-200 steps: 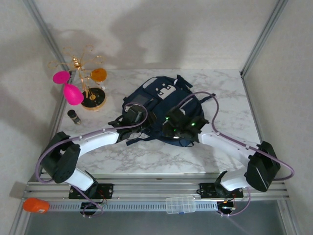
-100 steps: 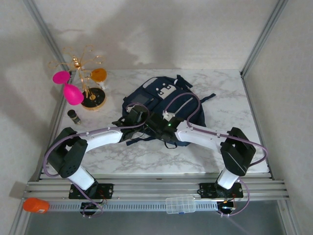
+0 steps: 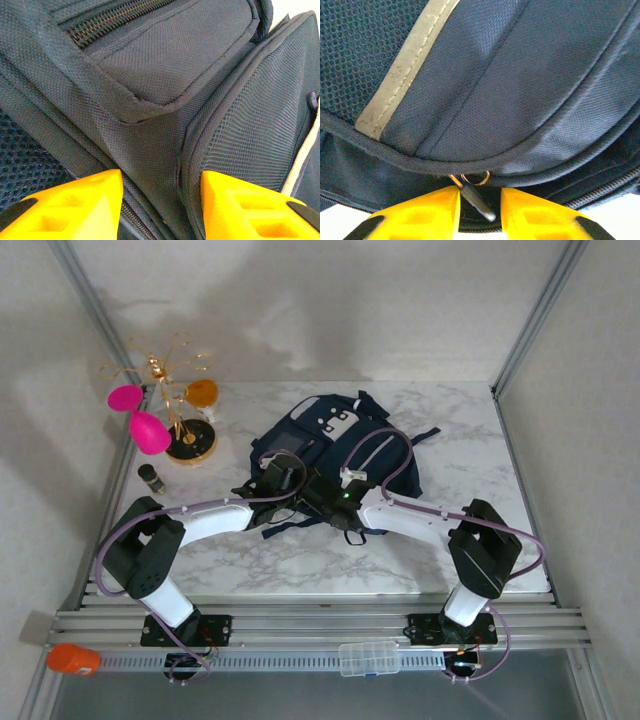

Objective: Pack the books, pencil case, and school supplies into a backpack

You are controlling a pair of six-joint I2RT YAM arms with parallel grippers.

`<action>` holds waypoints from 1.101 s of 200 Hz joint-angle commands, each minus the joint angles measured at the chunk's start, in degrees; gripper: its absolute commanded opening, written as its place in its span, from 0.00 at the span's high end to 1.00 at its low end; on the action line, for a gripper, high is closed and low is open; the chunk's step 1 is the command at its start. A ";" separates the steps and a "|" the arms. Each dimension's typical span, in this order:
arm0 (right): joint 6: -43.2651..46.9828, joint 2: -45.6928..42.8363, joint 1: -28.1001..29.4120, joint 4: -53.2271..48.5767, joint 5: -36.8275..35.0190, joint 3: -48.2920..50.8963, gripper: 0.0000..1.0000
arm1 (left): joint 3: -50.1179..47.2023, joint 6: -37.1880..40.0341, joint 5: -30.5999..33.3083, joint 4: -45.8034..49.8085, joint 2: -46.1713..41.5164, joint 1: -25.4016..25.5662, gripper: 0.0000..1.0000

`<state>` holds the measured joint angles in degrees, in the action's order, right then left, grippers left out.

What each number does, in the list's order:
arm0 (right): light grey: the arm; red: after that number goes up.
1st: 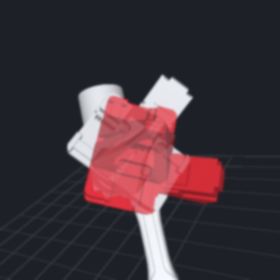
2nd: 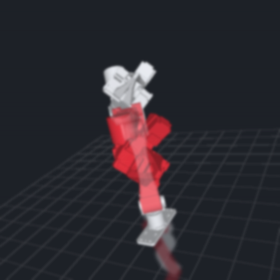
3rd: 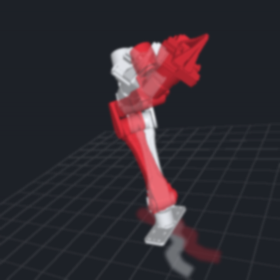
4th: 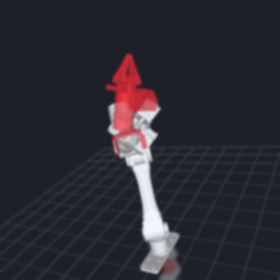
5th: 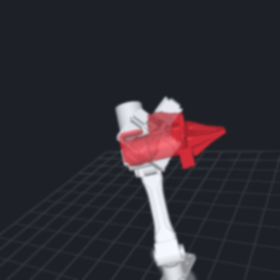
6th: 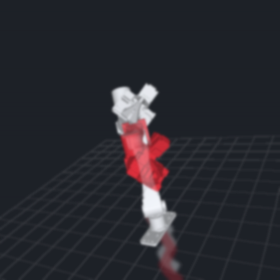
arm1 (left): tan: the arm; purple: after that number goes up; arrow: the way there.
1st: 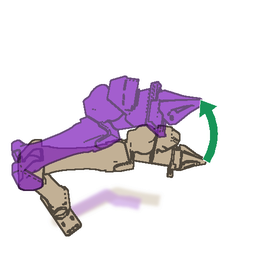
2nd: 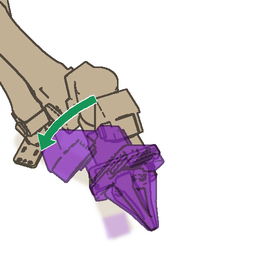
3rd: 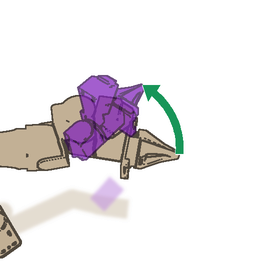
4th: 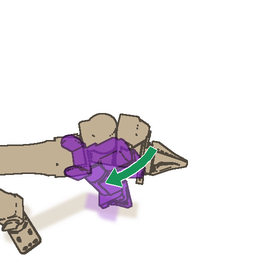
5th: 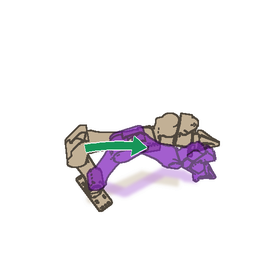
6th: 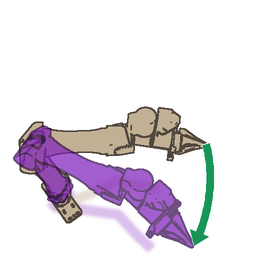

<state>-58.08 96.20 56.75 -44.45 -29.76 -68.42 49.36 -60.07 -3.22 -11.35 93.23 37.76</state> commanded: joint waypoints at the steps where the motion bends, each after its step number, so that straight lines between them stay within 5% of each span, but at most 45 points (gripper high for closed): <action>1: 1.92 -0.87 -0.41 -0.42 1.78 0.16 0.75 | -0.15 -0.22 1.24 0.19 0.59 -1.04 0.57; 59: 7.70 3.00 -3.15 3.76 2.95 0.23 0.70 | -0.32 0.00 1.29 1.03 -0.05 -1.02 0.56; 146: 19.42 0.26 -3.84 7.70 1.54 1.32 0.98 | -0.02 0.04 1.52 0.90 0.48 -1.02 0.56; 188: 28.81 -5.51 -4.01 9.58 5.36 2.39 1.00 | 0.74 -0.96 0.49 2.06 -0.13 -1.20 0.54; 220: 32.06 -9.79 -4.06 11.93 7.85 4.77 1.00 | -2.77 -10.89 -3.36 -11.29 -0.76 1.42 0.47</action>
<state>-30.76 90.11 53.41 -36.71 -22.17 -65.36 48.66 -63.68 -4.34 -13.98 93.17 37.50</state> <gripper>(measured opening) 0.045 0.513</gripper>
